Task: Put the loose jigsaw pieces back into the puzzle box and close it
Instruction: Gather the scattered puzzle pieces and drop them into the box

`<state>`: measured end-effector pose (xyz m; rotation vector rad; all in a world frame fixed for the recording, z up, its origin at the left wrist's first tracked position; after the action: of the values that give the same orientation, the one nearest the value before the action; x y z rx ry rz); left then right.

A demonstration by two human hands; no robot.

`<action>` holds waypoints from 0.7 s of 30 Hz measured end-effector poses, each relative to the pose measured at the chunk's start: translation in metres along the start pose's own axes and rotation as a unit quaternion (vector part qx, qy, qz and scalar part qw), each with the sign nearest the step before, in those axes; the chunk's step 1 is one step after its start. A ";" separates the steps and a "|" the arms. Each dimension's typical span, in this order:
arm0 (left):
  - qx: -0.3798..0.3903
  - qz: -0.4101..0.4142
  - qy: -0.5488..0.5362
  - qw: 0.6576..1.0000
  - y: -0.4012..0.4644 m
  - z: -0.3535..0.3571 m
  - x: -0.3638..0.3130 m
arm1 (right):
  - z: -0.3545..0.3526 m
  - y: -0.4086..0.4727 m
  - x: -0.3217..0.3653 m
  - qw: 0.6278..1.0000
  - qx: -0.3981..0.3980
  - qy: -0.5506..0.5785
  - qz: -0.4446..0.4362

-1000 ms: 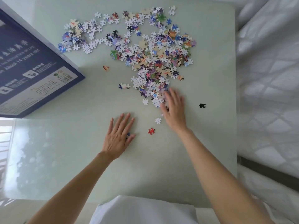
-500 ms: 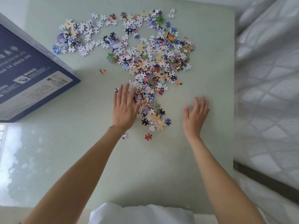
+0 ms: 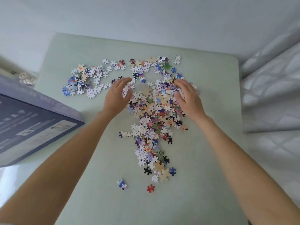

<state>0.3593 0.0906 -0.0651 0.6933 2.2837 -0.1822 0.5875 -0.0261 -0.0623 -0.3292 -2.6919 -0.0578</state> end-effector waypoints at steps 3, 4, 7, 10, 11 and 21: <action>0.013 -0.057 0.084 0.995 0.048 0.015 0.023 | 0.004 0.057 -0.028 0.999 0.016 -0.029 0.027; 0.023 -0.078 0.106 0.991 0.061 0.021 0.030 | 0.009 0.074 -0.037 0.998 0.021 -0.031 0.044; 0.047 -0.097 0.117 0.987 0.096 0.039 0.048 | 0.023 0.118 -0.050 0.996 0.041 -0.014 0.076; 0.065 -0.073 0.113 0.989 0.119 0.049 0.052 | 0.037 0.153 -0.039 0.996 0.069 -0.048 0.025; 0.071 -0.060 0.107 0.990 0.125 0.051 0.050 | 0.040 0.162 -0.031 0.995 0.079 -0.061 -0.005; 0.201 0.029 0.059 0.977 0.073 0.066 0.012 | 0.055 0.104 0.010 0.964 0.180 -0.096 -0.170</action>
<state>0.4307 0.1363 -0.1160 0.9985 2.3589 -0.6003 0.5813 0.0820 -0.1087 0.2533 -2.8448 0.3780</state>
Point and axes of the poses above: each hand's wrist, its own y-axis towards the middle knuckle, its own z-axis out of the palm, x = y × z, the point moved 5 cm from there along y, towards the middle knuckle, and after that the axes turned 10 degrees about -y, right-handed, at the moved point
